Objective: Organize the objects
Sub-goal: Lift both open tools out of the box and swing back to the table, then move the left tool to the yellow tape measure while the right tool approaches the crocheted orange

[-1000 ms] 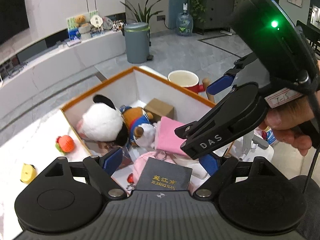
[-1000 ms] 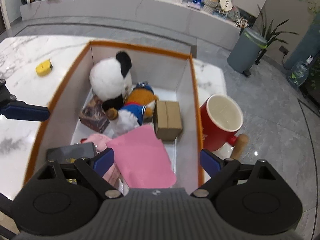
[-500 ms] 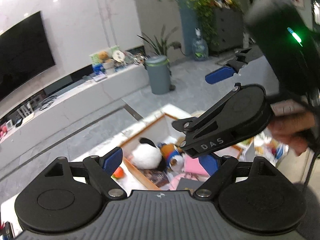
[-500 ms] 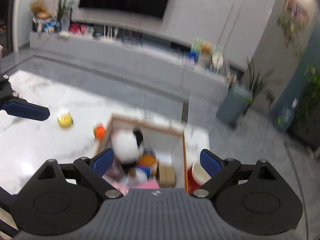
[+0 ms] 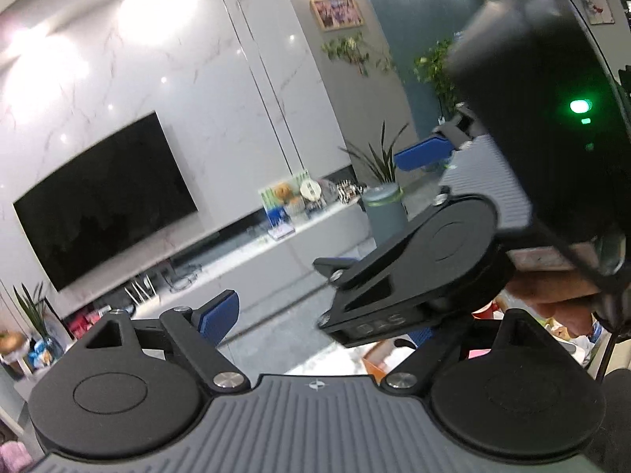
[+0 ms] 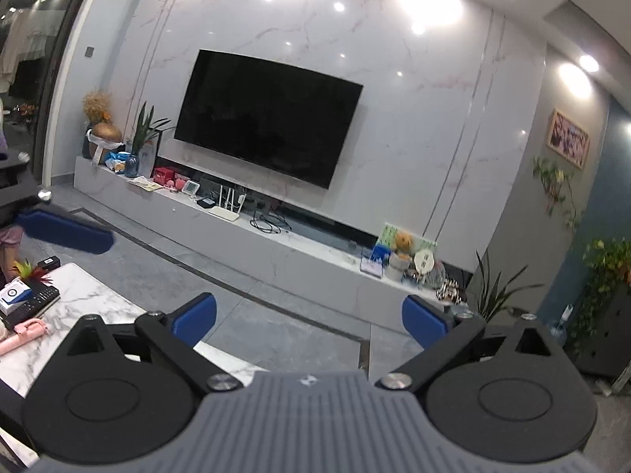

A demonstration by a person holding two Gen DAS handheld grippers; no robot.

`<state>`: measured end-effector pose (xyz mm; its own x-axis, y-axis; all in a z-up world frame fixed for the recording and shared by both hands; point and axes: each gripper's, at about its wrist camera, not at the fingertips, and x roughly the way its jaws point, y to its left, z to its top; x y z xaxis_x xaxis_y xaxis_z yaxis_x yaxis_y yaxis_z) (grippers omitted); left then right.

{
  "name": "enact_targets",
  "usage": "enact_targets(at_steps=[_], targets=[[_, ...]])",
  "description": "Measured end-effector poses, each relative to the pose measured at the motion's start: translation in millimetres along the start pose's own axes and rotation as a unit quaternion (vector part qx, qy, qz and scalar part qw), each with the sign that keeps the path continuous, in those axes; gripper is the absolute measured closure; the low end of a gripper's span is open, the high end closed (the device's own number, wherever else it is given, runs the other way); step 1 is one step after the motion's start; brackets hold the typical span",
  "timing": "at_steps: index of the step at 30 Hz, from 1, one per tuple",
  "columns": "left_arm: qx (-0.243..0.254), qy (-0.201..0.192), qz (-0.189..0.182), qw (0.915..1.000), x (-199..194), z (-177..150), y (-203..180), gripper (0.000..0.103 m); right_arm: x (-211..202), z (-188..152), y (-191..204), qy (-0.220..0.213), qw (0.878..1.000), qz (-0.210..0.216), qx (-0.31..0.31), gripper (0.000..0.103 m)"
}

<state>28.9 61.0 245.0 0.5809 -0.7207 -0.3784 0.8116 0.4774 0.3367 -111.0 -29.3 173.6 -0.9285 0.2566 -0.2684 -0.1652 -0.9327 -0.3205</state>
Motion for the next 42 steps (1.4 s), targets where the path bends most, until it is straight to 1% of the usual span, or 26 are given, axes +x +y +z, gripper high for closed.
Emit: enact_targets(at_steps=[2,4,6,8,10,12,14,16,17,19,20,22,23,25,26,27,28,29,31,32,35,37,39,40,42], targets=[[0.005,-0.016,-0.007,0.9998,-2.9,-3.9,7.1,0.000,-6.4,14.5,18.4,-0.001,1.000,-0.016,-0.016,0.002],[0.001,-0.022,-0.015,0.9996,3.4,-9.6,15.5,0.000,-6.2,24.8,34.2,-0.003,0.999,-0.023,-0.032,0.002],[0.003,-0.006,-0.019,0.9998,15.2,-13.7,22.6,0.000,-0.9,30.6,47.5,-0.004,0.999,-0.031,-0.036,0.002],[0.027,0.028,-0.001,0.9993,27.2,-17.4,29.3,0.000,15.2,32.4,59.1,0.006,0.999,-0.025,-0.033,0.002],[0.039,0.024,0.002,0.9989,34.0,-27.3,38.3,0.000,33.9,30.8,71.3,0.019,0.999,-0.013,-0.038,0.002],[0.025,0.037,-0.007,0.9990,50.1,-41.5,51.9,0.000,58.2,24.5,82.7,0.032,0.999,0.000,-0.041,0.002],[0.000,0.057,-0.007,0.9983,74.7,-60.6,66.1,0.000,82.8,17.5,93.0,0.043,0.998,0.011,-0.032,0.002],[-0.027,0.082,-0.005,0.9962,107.6,-83.6,77.9,0.000,113.9,1.4,103.3,0.067,0.997,0.023,-0.015,0.002],[-0.034,0.101,-0.007,0.9943,125.9,-96.8,83.2,0.000,129.4,-6.6,108.8,0.080,0.996,0.027,-0.007,0.002],[-0.026,0.140,-0.014,0.9898,165.2,-120.5,87.6,0.000,157.9,-24.0,120.9,0.102,0.994,0.036,-0.004,0.002],[-0.011,0.153,-0.021,0.9879,186.7,-131.0,87.2,0.000,170.5,-32.3,124.7,0.111,0.993,0.040,-0.008,0.002],[0.015,0.160,-0.038,0.9863,214.9,-149.2,87.6,0.000,202.3,-47.3,131.6,0.137,0.989,0.045,-0.030,0.002],[0.020,0.161,-0.041,0.9859,231.3,-156.5,88.7,0.000,215.8,-53.9,131.4,0.150,0.986,0.050,-0.044,0.002],[-0.001,0.167,-0.049,0.9847,262.1,-171.9,90.8,0.000,242.2,-64.9,128.9,0.163,0.983,0.059,-0.062,0.002],[-0.018,0.179,-0.054,0.9821,277.9,-180.4,90.8,0.000,253.7,-72.7,125.2,0.172,0.981,0.060,-0.067,0.002],[-0.027,0.195,-0.066,0.9781,287.5,-189.2,88.4,0.000,270.0,-81.2,123.4,0.185,0.978,0.060,-0.069,0.002],[-0.025,0.207,-0.079,0.9748,295.7,-197.2,82.7,0.000,282.8,-88.5,121.6,0.199,0.976,0.059,-0.070,0.002],[-0.015,0.210,-0.089,0.9735,303.3,-203.9,78.7,0.000,296.5,-97.2,119.9,0.214,0.972,0.058,-0.071,0.002],[0.003,0.206,-0.093,0.9742,314.8,-213.9,68.1,0.000,318.1,-112.6,118.3,0.240,0.966,0.057,-0.075,0.002],[0.001,0.207,-0.093,0.9739,323.7,-219.8,64.9,0.000,327.6,-121.0,117.2,0.251,0.963,0.056,-0.079,0.001],[-0.044,0.212,-0.096,0.9715,349.3,-238.5,66.6,0.000,355.9,-150.5,111.9,0.289,0.953,0.052,-0.073,0.001],[-0.069,0.205,-0.095,0.9716,362.6,-252.2,73.1,0.000,373.1,-172.1,110.5,0.317,0.944,0.052,-0.075,0.002],[-0.081,0.203,-0.094,0.9712,375.5,-262.7,73.8,0.000,385.9,-189.7,106.5,0.335,0.937,0.054,-0.088,0.002],[-0.075,0.208,-0.098,0.9704,377.8,-268.7,74.6,0.000,392.2,-195.3,105.7,0.341,0.935,0.054,-0.086,0.002],[-0.047,0.215,-0.103,0.9699,361.5,-278.7,70.8,0.000,402.9,-205.4,100.3,0.357,0.930,0.056,-0.062,0.003]])
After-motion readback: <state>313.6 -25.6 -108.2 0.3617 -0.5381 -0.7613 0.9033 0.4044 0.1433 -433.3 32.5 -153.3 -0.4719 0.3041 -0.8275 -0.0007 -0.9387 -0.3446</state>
